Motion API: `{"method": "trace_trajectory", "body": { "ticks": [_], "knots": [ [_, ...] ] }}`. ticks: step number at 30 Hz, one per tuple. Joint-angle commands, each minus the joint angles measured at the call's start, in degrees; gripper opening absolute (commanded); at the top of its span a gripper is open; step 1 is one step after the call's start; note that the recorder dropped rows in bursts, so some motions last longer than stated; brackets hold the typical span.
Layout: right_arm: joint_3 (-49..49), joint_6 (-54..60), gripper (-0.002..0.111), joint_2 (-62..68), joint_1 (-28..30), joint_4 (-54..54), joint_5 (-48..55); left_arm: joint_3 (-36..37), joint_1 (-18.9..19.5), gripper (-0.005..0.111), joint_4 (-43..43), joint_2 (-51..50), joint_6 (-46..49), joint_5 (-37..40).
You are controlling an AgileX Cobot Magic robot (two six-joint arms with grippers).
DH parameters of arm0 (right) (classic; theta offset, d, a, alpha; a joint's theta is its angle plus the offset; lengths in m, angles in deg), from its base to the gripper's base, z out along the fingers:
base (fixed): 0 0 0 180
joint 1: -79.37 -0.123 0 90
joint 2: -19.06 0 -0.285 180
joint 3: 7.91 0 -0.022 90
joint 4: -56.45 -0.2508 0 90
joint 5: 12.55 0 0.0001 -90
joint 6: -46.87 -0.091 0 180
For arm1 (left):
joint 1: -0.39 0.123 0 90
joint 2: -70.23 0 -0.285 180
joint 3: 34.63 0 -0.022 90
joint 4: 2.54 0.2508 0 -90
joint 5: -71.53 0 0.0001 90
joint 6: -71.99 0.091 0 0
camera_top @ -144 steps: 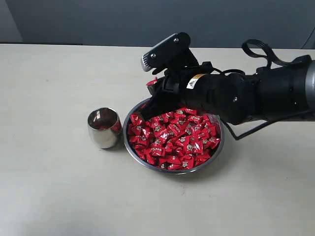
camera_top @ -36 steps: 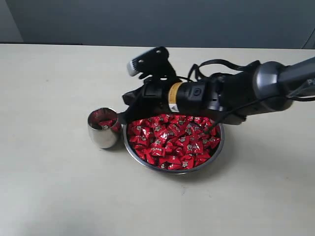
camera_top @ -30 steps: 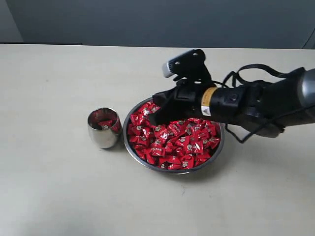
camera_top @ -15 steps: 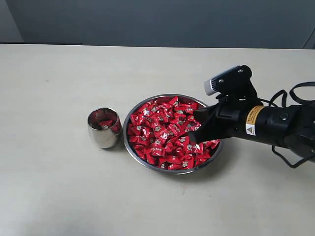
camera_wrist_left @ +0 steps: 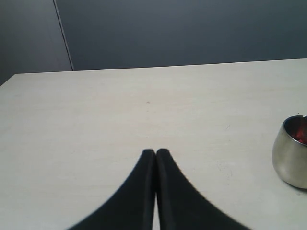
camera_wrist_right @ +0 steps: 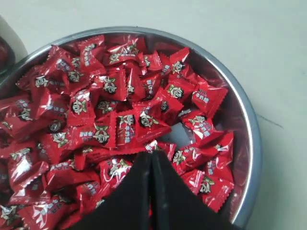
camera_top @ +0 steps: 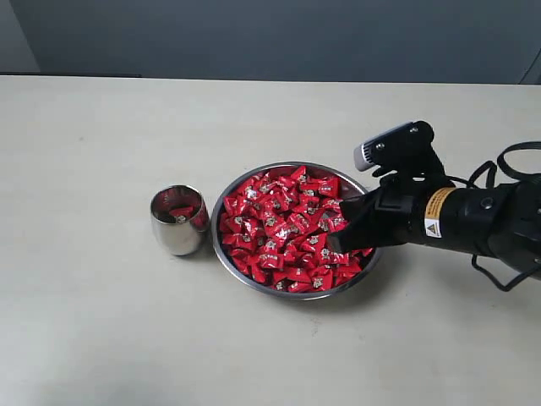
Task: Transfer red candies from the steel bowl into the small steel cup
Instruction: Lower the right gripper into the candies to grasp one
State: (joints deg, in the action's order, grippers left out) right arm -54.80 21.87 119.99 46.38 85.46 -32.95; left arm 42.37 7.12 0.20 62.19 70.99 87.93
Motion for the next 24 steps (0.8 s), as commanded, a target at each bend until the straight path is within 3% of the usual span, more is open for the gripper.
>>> {"method": "trace_trajectory", "body": {
  "ticks": [1,3,5,8,10,13,18,24],
  "knots": [
    [-0.31,-1.97,-0.001,1.48,0.3,0.23,0.48,0.22,0.03,0.0,-0.16,0.26,-0.09,-0.11],
    [-0.31,-2.7,0.001,1.72,0.3,0.23,0.61,0.22,0.03,0.0,-0.16,0.26,-0.09,-0.11],
    [-0.31,-4.06,0.011,1.72,0.3,0.69,0.71,0.22,0.03,0.0,-0.16,0.26,-0.09,-0.11],
    [-0.31,-7.41,0.035,1.72,0.3,1.29,1.1,0.22,0.03,0.0,-0.16,0.26,-0.09,-0.11],
    [-0.31,-10.09,0.045,1.72,0.3,1.29,3.17,0.22,0.03,0.0,-0.16,0.26,-0.09,-0.11],
    [-0.21,-12.82,0.044,1.72,0.3,1.29,5.24,0.22,0.03,0.0,-0.16,0.26,-0.09,-0.11],
    [-0.21,-19.46,0.031,1.72,0.3,7.03,4.85,0.22,0.03,0.0,-0.16,0.26,-0.09,-0.11],
    [-0.21,-31.0,0.03,1.72,0.3,17.82,3.17,0.22,0.03,0.0,-0.16,0.26,-0.09,-0.11]
  ]
}}
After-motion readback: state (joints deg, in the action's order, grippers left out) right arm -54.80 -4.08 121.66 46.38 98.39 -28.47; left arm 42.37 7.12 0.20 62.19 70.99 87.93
